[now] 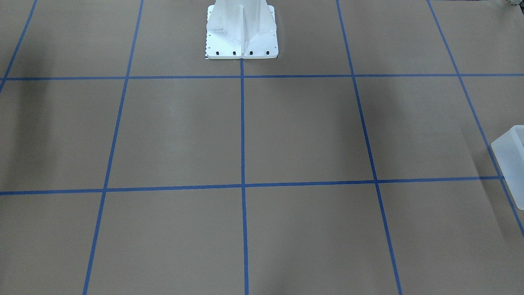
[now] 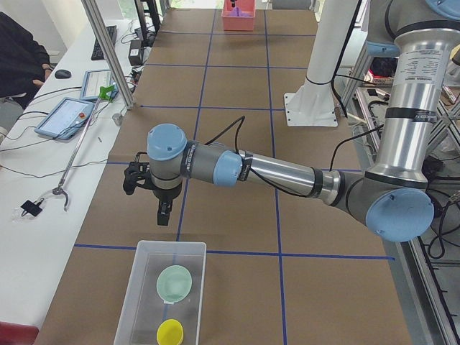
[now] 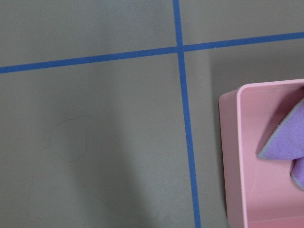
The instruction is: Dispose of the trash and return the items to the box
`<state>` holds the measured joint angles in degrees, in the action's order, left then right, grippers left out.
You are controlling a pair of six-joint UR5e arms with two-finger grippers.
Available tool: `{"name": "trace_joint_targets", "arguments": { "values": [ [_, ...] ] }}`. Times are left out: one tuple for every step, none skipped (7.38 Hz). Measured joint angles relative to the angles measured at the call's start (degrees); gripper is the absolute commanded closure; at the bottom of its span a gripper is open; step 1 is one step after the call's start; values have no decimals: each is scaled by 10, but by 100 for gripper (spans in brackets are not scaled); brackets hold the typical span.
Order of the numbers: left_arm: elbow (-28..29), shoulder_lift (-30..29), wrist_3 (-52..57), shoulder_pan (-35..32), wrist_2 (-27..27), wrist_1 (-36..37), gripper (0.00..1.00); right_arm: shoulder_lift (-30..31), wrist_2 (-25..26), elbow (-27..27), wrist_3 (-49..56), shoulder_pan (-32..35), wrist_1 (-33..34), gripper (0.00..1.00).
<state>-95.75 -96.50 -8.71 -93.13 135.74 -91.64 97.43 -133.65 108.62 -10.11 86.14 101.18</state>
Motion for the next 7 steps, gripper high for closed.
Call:
{"name": "trace_joint_targets", "arguments": {
  "values": [
    [0,9,0,1,-1,-1,1,2,-1,-15,28,12,0,0],
    [0,14,0,3,-1,-1,1,2,-2,-29,52,22,1,0],
    [2,18,0,11,0,-2,1,2,-6,-36,63,32,1,0],
    [7,26,0,22,0,-5,1,3,-13,-39,67,43,3,0],
    [12,36,0,28,0,-11,1,3,-20,-41,69,52,5,0],
    [14,50,0,31,0,-19,1,4,-26,-42,69,56,5,0],
    [15,63,0,31,0,-29,1,4,-28,-42,69,58,6,0]
  ]
}}
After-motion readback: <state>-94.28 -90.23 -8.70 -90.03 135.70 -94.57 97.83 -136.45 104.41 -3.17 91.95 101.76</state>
